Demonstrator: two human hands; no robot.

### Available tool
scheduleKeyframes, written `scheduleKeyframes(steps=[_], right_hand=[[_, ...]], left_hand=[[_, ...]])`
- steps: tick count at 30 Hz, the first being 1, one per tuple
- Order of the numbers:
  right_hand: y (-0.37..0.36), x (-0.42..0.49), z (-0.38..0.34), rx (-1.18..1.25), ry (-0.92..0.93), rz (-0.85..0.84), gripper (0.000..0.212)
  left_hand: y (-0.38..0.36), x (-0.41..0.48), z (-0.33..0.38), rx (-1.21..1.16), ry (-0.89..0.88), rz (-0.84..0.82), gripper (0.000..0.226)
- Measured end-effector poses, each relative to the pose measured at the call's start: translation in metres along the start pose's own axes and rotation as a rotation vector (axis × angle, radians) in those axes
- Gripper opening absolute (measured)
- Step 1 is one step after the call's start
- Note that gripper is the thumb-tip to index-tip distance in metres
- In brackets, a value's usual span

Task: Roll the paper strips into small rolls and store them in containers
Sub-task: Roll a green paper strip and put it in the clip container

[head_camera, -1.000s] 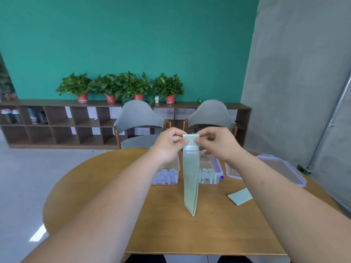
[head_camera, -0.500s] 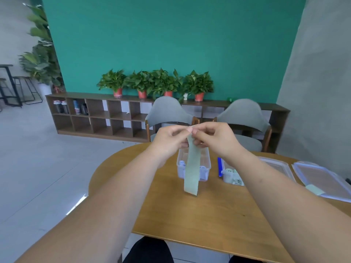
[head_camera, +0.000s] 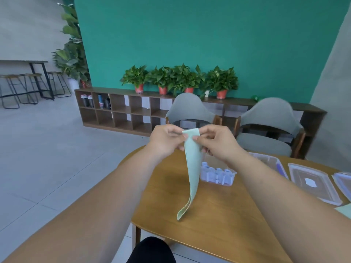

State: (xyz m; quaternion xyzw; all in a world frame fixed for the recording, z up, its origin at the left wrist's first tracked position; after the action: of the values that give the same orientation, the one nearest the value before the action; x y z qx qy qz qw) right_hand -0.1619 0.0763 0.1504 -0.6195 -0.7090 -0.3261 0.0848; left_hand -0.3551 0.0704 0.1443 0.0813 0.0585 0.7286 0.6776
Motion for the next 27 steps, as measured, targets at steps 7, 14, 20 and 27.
scheduleKeyframes(steps=[7,14,20,27], right_hand=[[-0.018,0.037,0.027,-0.045,0.063,0.051,0.008],[-0.012,0.051,0.022,-0.035,0.143,0.196,0.008],[-0.087,-0.053,0.137,-0.380,-0.063,-0.303,0.010],[-0.116,-0.116,0.166,-0.502,0.063,-0.271,0.024]], left_hand=[[0.010,0.031,0.005,0.154,-0.178,0.130,0.007],[0.003,0.033,0.020,0.455,-0.572,0.335,0.012],[-0.028,0.005,-0.150,0.755,-0.238,0.164,0.013],[-0.042,-0.032,-0.218,0.616,-0.217,0.129,0.021]])
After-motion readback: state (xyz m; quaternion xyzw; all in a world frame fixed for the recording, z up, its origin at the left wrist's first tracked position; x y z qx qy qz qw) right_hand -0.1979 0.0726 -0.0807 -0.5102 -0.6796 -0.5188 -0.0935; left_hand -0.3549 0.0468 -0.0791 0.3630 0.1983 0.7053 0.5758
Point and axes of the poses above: each hand's wrist, its own x-axis towards the middle knuckle, its own y-axis out of the back of the hand, z = x × y, the point moved 5 cm from there along x, towards the middle knuckle, and after that the axes turned 12 degrees about y, right-handed, at the moved point
